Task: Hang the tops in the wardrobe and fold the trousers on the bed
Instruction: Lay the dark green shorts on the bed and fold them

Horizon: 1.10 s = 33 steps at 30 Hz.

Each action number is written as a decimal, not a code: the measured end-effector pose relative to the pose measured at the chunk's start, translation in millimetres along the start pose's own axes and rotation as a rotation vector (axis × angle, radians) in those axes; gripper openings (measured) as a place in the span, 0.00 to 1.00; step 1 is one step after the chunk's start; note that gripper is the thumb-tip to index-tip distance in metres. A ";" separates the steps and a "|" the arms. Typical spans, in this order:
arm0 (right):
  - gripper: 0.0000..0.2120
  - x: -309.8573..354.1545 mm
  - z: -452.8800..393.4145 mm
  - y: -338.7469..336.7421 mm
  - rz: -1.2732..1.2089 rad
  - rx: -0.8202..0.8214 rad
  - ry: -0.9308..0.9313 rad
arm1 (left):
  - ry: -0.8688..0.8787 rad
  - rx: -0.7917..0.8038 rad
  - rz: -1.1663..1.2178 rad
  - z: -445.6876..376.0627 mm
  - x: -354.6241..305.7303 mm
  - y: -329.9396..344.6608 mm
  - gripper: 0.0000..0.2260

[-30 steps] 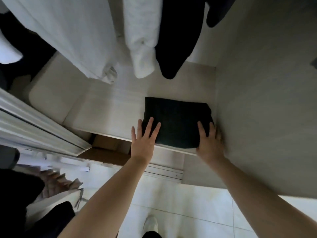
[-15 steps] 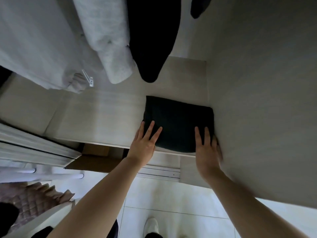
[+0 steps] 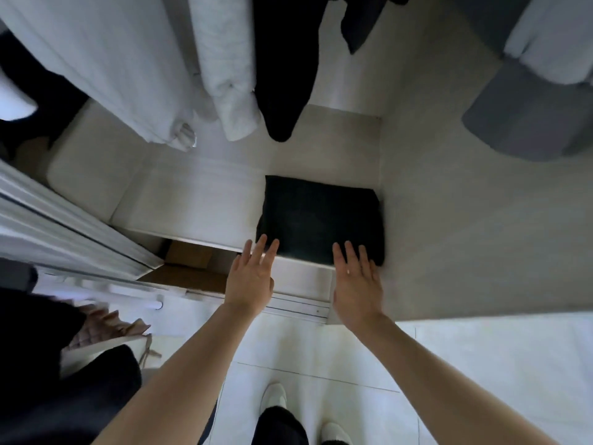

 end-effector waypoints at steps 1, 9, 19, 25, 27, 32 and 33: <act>0.41 5.7 9.3 -4.5 -0.019 -0.030 -0.031 | -0.010 -0.040 0.053 12.3 -2.6 -6.0 0.32; 0.34 30.3 113.7 -43.4 -0.086 -0.028 -0.336 | -0.351 -0.344 0.465 179.6 -30.6 -40.3 0.23; 0.23 101.5 331.8 -95.8 -0.107 -0.211 -0.995 | -1.025 -0.915 0.664 498.7 -75.0 -18.3 0.13; 0.24 154.0 485.6 -87.2 -0.099 -0.215 -1.407 | -1.433 -1.231 0.756 686.3 -139.8 45.0 0.12; 0.22 163.8 545.7 -76.3 -0.079 -0.201 -1.559 | -1.565 -1.324 0.750 743.7 -171.1 75.3 0.11; 0.21 175.3 703.8 -19.5 0.102 -0.113 -1.915 | -1.965 -1.495 0.749 879.1 -274.4 164.7 0.10; 0.19 173.8 727.4 -9.3 0.107 -0.097 -1.962 | -2.015 -1.534 0.755 898.5 -293.4 180.3 0.10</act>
Point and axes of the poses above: each hand's wrist, its own z-axis away from the middle knuckle, its own y-axis out of the palm, x = y × z, the point moved 10 cm from there along -z, towards the middle knuckle, and after that the axes turned 12 degrees about z, right-handed, at the moved point
